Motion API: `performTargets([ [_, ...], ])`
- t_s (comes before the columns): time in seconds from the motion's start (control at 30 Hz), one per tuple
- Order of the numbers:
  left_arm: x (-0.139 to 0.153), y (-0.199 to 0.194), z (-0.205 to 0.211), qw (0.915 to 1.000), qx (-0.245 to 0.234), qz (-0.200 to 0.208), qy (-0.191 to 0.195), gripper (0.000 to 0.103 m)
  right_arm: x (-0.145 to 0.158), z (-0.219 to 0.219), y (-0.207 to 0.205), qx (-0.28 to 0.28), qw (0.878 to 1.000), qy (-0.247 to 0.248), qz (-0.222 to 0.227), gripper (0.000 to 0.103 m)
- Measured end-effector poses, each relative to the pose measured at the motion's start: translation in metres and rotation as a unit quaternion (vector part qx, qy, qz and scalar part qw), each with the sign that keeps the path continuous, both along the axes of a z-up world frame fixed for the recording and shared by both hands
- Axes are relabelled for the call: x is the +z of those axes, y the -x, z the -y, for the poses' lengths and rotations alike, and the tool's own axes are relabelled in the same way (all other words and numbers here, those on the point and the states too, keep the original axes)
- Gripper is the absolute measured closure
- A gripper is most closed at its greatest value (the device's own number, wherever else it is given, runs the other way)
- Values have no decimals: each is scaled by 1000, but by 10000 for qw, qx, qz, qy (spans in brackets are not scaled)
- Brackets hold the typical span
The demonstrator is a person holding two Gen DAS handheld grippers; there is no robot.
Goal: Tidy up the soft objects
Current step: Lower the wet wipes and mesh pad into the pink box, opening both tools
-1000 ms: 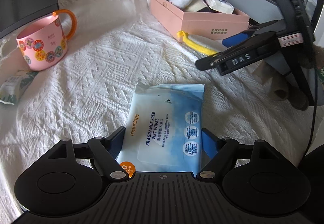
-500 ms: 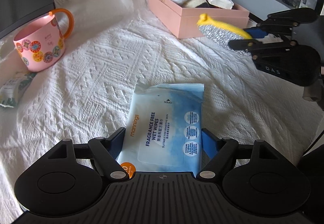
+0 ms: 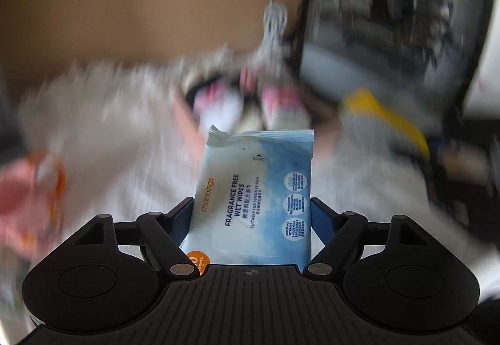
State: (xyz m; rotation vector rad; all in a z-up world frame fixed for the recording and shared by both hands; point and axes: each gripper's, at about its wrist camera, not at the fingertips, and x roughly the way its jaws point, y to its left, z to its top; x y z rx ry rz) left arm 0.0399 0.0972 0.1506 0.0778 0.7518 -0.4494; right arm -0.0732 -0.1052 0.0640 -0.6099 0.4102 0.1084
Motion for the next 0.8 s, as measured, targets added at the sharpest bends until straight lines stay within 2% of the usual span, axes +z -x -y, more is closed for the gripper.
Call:
performTargets([
  [0.1,22,-46,26,9989,26,389,242,20,3,13,3,-180,9997,-146,45,89],
  [0.17,24,-87,40,9974,209,391,564,19,0,19,4,-289,9994,-210,25,89],
  [0.23,11,-122,51,9956,540,103,758,19,-4,23,4,-370,9989,-276,-40,89],
  [0.3,-11,-154,58,9925,879,-370,772,20,-8,26,7,-419,9987,-295,-67,89],
  [0.37,-26,-172,62,9902,961,-642,782,20,-11,29,11,-454,9985,-305,-92,89],
  [0.57,-9,-164,47,9876,928,-138,1258,21,-15,39,-3,-460,9985,-283,-120,89],
  [0.7,7,-156,34,9849,962,14,1439,21,0,34,-25,-230,9993,-217,188,89],
  [0.8,11,-144,22,9807,1031,-24,1662,21,18,34,-54,-135,9977,-588,298,89],
])
